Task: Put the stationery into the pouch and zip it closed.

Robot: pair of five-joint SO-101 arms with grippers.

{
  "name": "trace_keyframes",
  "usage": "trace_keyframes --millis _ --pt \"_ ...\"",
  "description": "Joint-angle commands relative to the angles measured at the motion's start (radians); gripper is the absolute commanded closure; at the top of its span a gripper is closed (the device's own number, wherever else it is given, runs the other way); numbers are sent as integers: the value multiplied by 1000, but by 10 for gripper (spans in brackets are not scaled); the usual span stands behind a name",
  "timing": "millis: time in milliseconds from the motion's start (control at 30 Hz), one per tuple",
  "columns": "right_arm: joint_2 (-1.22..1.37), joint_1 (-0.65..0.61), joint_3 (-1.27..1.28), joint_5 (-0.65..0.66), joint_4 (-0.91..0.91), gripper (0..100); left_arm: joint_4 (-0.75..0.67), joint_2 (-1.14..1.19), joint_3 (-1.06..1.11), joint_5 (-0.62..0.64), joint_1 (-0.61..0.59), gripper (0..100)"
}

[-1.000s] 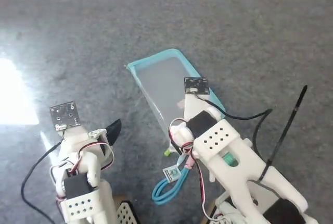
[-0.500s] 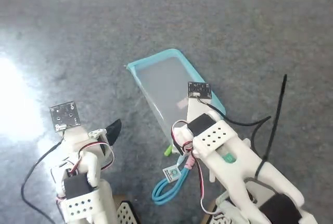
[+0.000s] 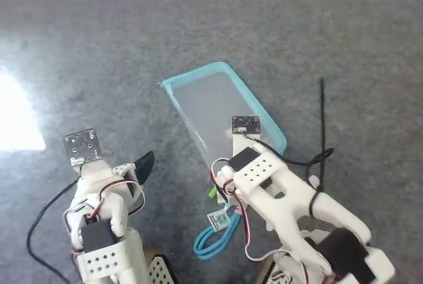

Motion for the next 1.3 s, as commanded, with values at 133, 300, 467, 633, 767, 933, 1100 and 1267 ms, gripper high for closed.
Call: trace_keyframes --millis 133,300,467,633,767,933,1100,1267 --pt "50 -1 -6 -2 -38 798 -25 5 -7 18 -5 628" --pt "56 -1 -6 0 -45 798 -25 5 -7 18 -5 628" --pt "56 -2 -6 64 -50 839 -25 5 -7 18 -3 628" --pt "56 -4 -5 203 -87 976 -25 5 -7 18 -3 628" --pt "56 -4 -5 235 -91 988 -25 5 -7 18 -3 628" --pt "45 30 -9 327 -93 991 -46 5 -7 18 -3 628" --pt "-53 197 -55 528 -136 991 -112 5 -7 14 -9 628" --pt "-248 280 -140 795 -133 991 -212 5 -12 14 -11 628"
